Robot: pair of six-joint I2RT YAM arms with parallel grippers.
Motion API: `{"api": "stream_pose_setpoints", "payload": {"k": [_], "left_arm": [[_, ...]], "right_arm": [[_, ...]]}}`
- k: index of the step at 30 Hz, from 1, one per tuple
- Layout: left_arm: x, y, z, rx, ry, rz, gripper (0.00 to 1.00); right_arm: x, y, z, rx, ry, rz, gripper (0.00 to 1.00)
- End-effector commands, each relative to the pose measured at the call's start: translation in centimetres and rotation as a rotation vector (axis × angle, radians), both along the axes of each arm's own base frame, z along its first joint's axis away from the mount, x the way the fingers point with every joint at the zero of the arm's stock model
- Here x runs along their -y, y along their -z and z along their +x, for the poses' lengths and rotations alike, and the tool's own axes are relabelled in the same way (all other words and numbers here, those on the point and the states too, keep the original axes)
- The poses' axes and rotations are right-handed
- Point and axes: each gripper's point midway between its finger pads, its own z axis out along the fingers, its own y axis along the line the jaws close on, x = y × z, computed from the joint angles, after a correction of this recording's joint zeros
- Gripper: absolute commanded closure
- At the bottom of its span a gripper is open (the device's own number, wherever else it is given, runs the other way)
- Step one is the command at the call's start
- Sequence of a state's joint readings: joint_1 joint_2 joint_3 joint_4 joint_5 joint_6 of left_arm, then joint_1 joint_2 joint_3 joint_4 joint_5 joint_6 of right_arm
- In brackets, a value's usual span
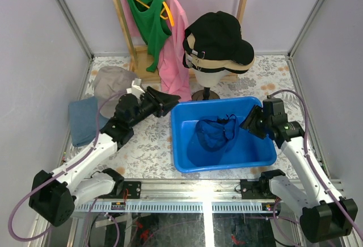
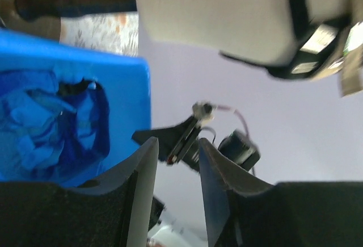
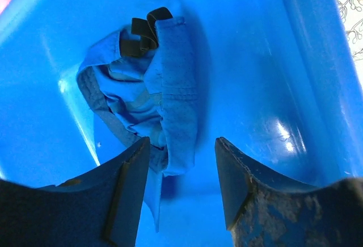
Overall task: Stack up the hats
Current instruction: Pick up the hat from the bin.
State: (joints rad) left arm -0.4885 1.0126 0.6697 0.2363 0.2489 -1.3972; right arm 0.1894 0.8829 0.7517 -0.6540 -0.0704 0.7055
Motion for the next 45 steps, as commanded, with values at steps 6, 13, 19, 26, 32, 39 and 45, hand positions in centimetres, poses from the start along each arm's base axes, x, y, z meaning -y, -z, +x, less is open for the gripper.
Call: {"api": "stream_pose_setpoints", "payload": {"k": [6,13,19,26,32,39,45], "left_arm": [[3.4,3.4,-2.0,-0.023,0.103,0.182,0.65],[3.8,4.6,-2.5,-0.031,0.129,0.22,0.64],[4.4,4.6,-2.9,-0.021,0.157,0.242,0.64],[5.4,4.8,-3.3,-0.025,0.199,0.262,0.63],[6.7,3.3,-3.7,-0.013,0.245,0.254,0.62],[9.5,-0.3,-4.6,-0.002,0.351,0.185,0.58],[11.3,-2.3,-5.6,-0.041,0.403,0.113,0.55]], "right_arm": [[-0.8,0.6,1.3,0.022,-0.052,-0.07,0.4],[-2.9,2.8,1.6,-0.029,-0.11,-0.106,0.4],[-2.3,4.8,1.2,-0.067,-0.099,-0.154,0.45],[-2.3,6.1,0.7,-0.085,-0.121,-0.16,0.86],[-3.4,0.8,1.5,0.084,-0.174,-0.128,0.98],[-7.8,-6.9,1.3,0.315,-0.37,-0.072,1.0],[-10.5,-10.3,0.5,0.393,-0.457,-0.076,1.0]]}}
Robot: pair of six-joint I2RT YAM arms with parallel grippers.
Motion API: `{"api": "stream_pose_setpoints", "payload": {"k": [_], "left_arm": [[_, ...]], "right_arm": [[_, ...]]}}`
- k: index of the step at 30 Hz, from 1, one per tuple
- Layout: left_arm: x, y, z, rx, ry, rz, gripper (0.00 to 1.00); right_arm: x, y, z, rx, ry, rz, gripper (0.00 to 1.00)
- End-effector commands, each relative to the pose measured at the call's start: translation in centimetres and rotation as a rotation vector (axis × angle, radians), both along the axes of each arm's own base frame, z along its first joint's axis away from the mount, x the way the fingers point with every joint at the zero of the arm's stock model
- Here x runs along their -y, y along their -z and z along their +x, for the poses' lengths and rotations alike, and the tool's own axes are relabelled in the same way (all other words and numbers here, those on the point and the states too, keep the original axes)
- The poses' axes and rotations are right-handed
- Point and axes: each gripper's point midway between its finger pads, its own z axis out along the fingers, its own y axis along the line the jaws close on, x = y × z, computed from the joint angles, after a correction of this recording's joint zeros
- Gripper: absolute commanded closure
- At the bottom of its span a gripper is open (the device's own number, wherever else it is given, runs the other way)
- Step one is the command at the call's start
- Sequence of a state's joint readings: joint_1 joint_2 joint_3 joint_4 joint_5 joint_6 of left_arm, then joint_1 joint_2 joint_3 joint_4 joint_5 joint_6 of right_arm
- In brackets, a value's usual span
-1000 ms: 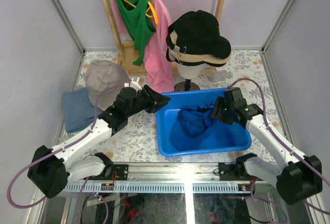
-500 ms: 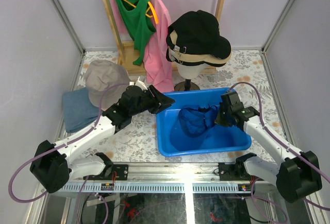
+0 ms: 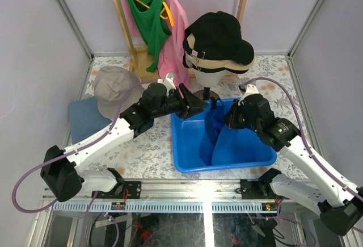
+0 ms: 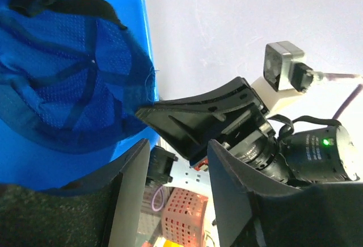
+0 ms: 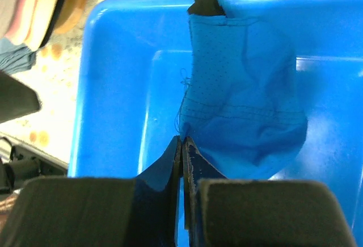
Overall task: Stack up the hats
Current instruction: Pick up the hat from the bin.
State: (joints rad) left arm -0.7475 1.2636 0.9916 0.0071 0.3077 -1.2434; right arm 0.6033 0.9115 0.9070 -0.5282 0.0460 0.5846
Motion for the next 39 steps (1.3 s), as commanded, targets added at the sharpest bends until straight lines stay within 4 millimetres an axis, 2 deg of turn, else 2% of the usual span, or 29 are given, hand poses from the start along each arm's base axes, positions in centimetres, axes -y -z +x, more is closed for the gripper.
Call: {"api": "stream_pose_setpoints", "payload": {"k": [1,6,13,22,27,35,39], "left_arm": [[1.2,-2.2,-1.4,-0.048,0.056,-0.073,0.54],[1.7,-3.2,-1.6,-0.083,0.05,-0.124,0.5],[0.9,-1.6,-1.4,-0.162,-0.003,-0.081,0.43],[-2.9,1.8,-1.8,-0.272,-0.155,-0.06,0.35],[-2.6,3.3,-2.0,-0.323,-0.137,-0.083,0.38],[-1.9,3.5,-0.8,-0.35,-0.14,-0.136,0.42],[-3.2,2.0,0.0,-0.325,-0.204,-0.188,0.42]], "right_arm": [[-1.9,-3.8,0.1,0.107,-0.067,-0.005,1.0],[-4.4,-5.3,-1.0,0.154,-0.149,-0.028,1.0],[-7.2,-7.0,-2.5,0.22,-0.219,-0.076,1.0],[-6.5,-8.8,-2.7,0.275,-0.187,-0.067,1.0],[-7.1,-9.8,-3.0,0.291,-0.211,-0.04,1.0],[-8.2,-10.6,-3.6,0.308,-0.246,-0.031,1.0],[-8.2,-10.5,-3.9,0.307,-0.25,-0.035,1.0]]}}
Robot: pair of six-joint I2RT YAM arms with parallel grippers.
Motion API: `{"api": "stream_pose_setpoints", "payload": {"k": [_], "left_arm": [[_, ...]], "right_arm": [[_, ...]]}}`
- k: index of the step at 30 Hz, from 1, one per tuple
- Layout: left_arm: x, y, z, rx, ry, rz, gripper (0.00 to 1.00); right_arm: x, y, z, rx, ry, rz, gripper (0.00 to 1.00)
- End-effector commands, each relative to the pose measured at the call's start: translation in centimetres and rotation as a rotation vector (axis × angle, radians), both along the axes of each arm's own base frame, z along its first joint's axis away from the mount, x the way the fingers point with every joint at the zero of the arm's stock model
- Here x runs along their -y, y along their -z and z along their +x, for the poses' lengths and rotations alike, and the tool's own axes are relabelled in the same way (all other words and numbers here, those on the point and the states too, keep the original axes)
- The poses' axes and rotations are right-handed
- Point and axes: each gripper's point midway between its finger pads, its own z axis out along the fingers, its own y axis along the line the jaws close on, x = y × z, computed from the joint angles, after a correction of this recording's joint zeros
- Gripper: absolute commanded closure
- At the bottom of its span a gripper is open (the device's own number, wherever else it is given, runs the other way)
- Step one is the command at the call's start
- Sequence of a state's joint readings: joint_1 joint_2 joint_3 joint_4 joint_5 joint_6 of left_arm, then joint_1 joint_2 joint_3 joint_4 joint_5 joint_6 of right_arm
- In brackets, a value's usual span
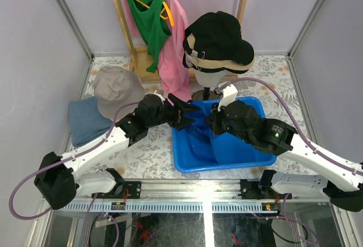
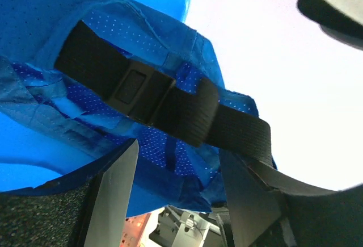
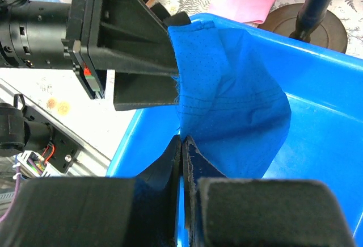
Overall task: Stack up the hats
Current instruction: Pick up the hat from the bin.
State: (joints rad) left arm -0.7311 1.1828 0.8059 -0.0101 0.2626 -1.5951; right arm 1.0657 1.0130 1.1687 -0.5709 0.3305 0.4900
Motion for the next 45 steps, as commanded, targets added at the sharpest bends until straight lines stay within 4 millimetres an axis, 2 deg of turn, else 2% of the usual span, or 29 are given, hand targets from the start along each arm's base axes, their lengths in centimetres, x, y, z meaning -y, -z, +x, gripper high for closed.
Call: {"api": "stream_pose_setpoints", "payload": {"k": [1,6,11,22,28,31,36,39,41,43,45], "left_arm": [[-1.2,-3.3,1.0,0.065,-0.081,-0.105,0.42],[-3.1,-5.5,0.9,0.11,-0.141,-0.096,0.4],[-4.2,-5.8,0.5,0.107,-0.177,-0.102,0.39],[-2.1,-3.8,0.2,0.034,-0.087,-0.146,0.38],[-1.4,-4.3,1.2,0.036,-0.097,-0.191,0.39],[-1.0,-5.3,1.8,0.067,-0.103,-0.204,0.47],[0.0,-7.3,2.2,0.121,-0.067,-0.288,0.97],[-0.2,-8.8,2.0,0.163,-0.057,-0.329,1.0],[-1.0,-10.6,2.1,0.228,-0.072,-0.356,1.0],[-2.4,-13.3,2.2,0.323,-0.098,-0.401,1.0],[-4.6,-17.0,2.2,0.446,-0.142,-0.459,1.0]], "right_arm": [[-0.3,-2.9,0.3,0.062,0.015,0.058,1.0],[-0.2,-2.9,0.2,0.063,0.016,0.057,1.0],[-0.5,-3.1,0.1,0.064,0.001,0.066,1.0],[-1.1,-3.7,-0.8,0.079,-0.031,0.085,1.0],[-1.9,-3.9,-1.5,0.083,-0.055,0.084,1.0],[-2.2,-3.9,-1.8,0.087,-0.065,0.082,1.0],[-2.4,-4.8,-2.4,0.105,-0.079,0.087,1.0],[-2.5,-5.1,-2.5,0.111,-0.082,0.088,1.0],[-2.6,-5.6,-2.6,0.117,-0.085,0.097,1.0],[-2.7,-6.1,-2.7,0.12,-0.091,0.107,1.0],[-3.0,-6.8,-2.7,0.124,-0.099,0.116,1.0]]}}
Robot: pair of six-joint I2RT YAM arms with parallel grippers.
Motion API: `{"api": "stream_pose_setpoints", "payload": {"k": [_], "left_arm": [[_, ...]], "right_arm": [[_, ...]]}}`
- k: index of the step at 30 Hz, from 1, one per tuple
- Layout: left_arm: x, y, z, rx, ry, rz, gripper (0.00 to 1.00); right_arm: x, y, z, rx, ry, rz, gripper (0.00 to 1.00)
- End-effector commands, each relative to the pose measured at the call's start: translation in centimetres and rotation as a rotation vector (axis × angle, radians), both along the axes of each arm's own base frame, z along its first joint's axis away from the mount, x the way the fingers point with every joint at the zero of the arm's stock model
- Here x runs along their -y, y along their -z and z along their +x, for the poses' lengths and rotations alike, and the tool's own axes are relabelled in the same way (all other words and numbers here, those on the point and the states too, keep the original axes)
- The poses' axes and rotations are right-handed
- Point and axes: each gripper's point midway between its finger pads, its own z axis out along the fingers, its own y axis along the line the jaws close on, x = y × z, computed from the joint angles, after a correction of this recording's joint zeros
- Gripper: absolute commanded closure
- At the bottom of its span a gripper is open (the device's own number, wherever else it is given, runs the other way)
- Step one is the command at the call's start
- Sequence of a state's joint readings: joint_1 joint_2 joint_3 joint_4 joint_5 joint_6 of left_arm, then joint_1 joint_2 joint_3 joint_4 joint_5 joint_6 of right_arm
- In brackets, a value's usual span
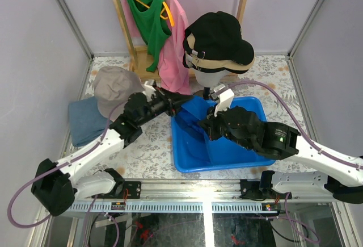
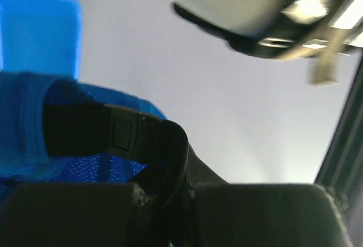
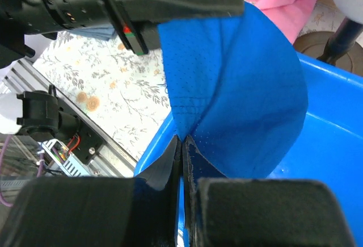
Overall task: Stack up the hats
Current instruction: Pick up the hat from the bin.
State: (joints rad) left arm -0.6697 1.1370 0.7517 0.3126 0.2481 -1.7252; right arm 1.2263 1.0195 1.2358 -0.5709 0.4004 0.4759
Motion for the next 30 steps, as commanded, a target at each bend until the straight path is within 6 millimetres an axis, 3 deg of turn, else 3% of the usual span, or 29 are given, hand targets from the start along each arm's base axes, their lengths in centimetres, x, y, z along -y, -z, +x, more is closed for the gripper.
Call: {"api": "stream_pose_setpoints", "payload": {"k": [1,5,7,12,17,23,26,30], "left_arm": [[-4.2,-11.7,-0.3,0.361,-0.096,-0.188,1.0],[-7.4,-18.7,-1.1,0.557,-0.157,-0.206,1.0],[-8.3,-21.9,-1.9,0.625,-0.161,-0.212,1.0],[-10.0,-29.2,-3.9,0.793,-0.195,-0.169,1.0],[-10.7,-35.7,-5.2,0.941,-0.192,-0.183,1.0],[-10.7,-40.2,-4.6,1.021,-0.149,-0.271,1.0],[-10.5,-42.4,-4.3,1.069,-0.089,-0.362,1.0],[-10.1,-44.4,-3.2,1.094,-0.038,-0.465,1.0]], "right_arm": [[-1.0,-4.5,0.3,0.06,-0.004,0.094,1.0],[-2.3,-7.2,0.1,0.08,-0.051,0.136,0.93],[-3.0,-8.6,-0.1,0.089,-0.077,0.159,0.83],[-4.5,-12.7,-0.1,0.136,-0.115,0.236,0.65],[-5.5,-17.0,0.4,0.179,-0.116,0.313,0.58],[-3.9,-21.9,1.3,0.245,-0.025,0.474,0.49],[-2.8,-24.0,1.7,0.264,0.02,0.573,0.39],[-1.7,-25.2,3.2,0.222,0.04,0.673,0.38]]}}
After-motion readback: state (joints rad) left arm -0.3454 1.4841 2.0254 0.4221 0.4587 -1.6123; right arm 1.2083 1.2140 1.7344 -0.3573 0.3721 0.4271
